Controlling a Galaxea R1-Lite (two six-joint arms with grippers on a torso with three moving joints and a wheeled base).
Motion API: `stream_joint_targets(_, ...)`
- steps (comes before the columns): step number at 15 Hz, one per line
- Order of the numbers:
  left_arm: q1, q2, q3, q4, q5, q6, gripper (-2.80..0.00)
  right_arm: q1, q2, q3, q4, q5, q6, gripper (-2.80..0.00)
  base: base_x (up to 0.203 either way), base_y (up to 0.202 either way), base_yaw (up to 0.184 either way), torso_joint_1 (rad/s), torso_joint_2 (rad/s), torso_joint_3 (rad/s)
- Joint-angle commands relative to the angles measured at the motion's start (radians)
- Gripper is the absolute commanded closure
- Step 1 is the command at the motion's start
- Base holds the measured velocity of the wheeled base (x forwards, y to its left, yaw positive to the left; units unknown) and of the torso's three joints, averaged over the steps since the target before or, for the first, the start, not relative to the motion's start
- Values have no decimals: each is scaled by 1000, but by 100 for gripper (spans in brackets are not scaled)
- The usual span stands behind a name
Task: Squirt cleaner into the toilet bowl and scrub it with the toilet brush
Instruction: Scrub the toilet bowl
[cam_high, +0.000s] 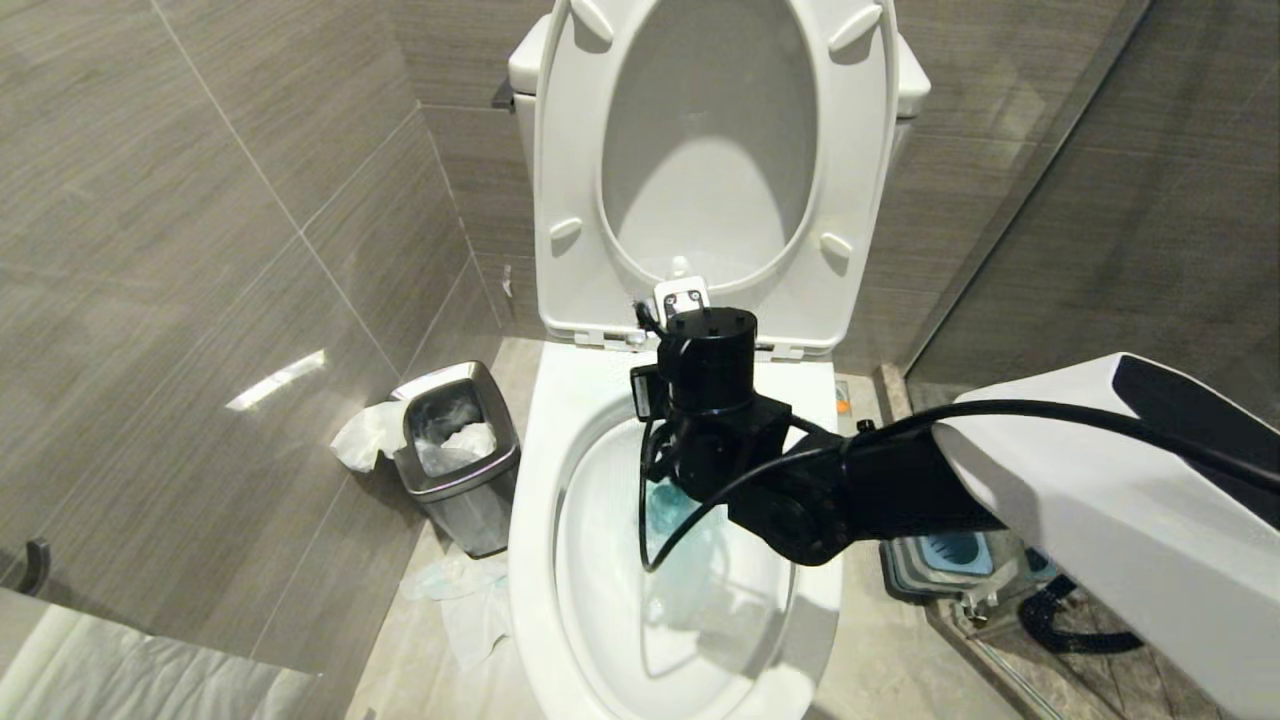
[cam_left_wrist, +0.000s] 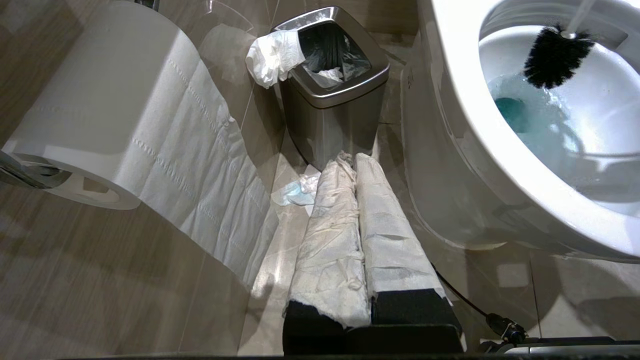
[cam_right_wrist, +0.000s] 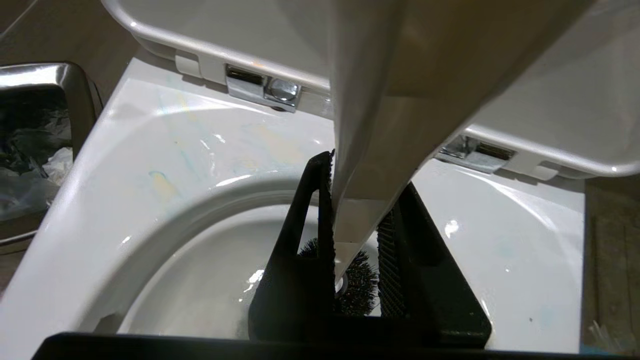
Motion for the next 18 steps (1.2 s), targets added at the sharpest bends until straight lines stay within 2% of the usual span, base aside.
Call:
stream_joint_targets(1, 0, 1, 2, 0, 0, 0, 0, 0, 62, -106, 31, -4, -1, 0, 0, 0, 0, 0, 0, 0)
stream_joint_targets(7, 0, 1, 1, 0, 0, 0, 0, 5, 175, -362, 172, -3, -1, 0, 0, 0, 0, 0, 0, 0)
stream_joint_targets(18, 0, 1, 0, 0, 0, 0, 0, 128, 135, -352, 196, -1, 6, 0, 0, 0, 0, 0, 0, 0)
